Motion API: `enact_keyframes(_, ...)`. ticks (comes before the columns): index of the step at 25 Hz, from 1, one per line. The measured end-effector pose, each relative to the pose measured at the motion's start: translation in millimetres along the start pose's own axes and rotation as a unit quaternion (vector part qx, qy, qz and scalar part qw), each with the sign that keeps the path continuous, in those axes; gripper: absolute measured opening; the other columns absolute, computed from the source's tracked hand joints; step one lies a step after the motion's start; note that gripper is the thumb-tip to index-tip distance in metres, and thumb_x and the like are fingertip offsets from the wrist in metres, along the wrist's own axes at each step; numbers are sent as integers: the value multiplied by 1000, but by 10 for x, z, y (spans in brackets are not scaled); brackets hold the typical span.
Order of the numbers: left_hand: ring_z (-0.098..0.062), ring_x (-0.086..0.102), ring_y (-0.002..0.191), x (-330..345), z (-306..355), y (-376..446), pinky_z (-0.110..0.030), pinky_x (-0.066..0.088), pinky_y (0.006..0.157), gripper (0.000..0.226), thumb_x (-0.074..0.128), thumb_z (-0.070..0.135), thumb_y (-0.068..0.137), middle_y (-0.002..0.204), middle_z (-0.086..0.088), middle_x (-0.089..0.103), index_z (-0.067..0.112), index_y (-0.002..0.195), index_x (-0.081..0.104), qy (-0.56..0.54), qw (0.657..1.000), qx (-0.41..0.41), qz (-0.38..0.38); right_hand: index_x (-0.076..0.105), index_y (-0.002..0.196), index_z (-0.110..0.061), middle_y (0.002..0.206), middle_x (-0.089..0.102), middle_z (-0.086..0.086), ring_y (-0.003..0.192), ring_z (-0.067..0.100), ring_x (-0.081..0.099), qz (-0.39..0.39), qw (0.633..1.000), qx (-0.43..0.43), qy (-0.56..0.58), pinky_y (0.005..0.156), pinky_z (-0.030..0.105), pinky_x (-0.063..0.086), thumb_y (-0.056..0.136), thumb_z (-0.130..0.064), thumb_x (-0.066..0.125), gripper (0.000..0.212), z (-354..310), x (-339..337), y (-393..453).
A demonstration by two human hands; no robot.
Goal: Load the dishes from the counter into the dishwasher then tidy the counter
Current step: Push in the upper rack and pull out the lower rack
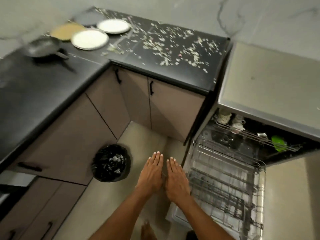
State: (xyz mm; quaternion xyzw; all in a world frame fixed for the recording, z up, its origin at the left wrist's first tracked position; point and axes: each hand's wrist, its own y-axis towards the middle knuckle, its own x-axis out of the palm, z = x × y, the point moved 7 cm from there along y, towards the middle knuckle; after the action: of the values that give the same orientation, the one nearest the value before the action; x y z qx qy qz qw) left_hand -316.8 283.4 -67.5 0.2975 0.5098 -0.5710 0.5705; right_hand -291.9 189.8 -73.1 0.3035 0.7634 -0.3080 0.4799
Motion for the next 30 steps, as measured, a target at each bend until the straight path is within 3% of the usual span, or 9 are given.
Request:
enact_keyframes(6, -21, -8, 153, -985, -908, -295, -36, 1, 125, 70, 37, 16, 98, 166, -11, -3, 7, 158, 0, 2, 993, -66, 99, 8, 160, -9, 168, 3, 9, 155, 20, -1, 36, 995, -91, -10, 119, 30, -6, 104, -26, 36, 65, -1224, -456, 606)
enact_keyframes(12, -20, -9, 153, -1587, -1427, -60, -36, 0, 125, 73, 38, 12, 96, 166, -9, -5, 9, 158, 0, -3, 985, -88, 149, 11, 160, -10, 168, 6, 8, 155, 19, 1, 64, 990, -121, -16, 120, 30, -5, 104, -25, 36, 63, -1743, -790, 1288)
enact_keyframes(22, -17, -9, 152, -2349, -2085, 1477, -34, -1, 125, 71, 41, 19, 101, 166, -7, -4, 12, 158, 0, -15, 981, -87, 171, 8, 160, -12, 168, 3, 7, 155, 17, -1, 70, 990, -122, -18, 124, 33, -1, 106, -33, 34, 63, -1797, -1238, 3080)
enact_keyframes(30, -18, -8, 152, -2953, -2358, 2767, -33, -2, 125, 70, 39, 12, 100, 166, -8, -3, 9, 157, 0, -1, 982, -70, 176, 9, 160, -11, 168, 5, 7, 155, 19, 0, 94, 991, -95, -15, 125, 34, -2, 105, -29, 35, 63, -1656, -1784, 4427)
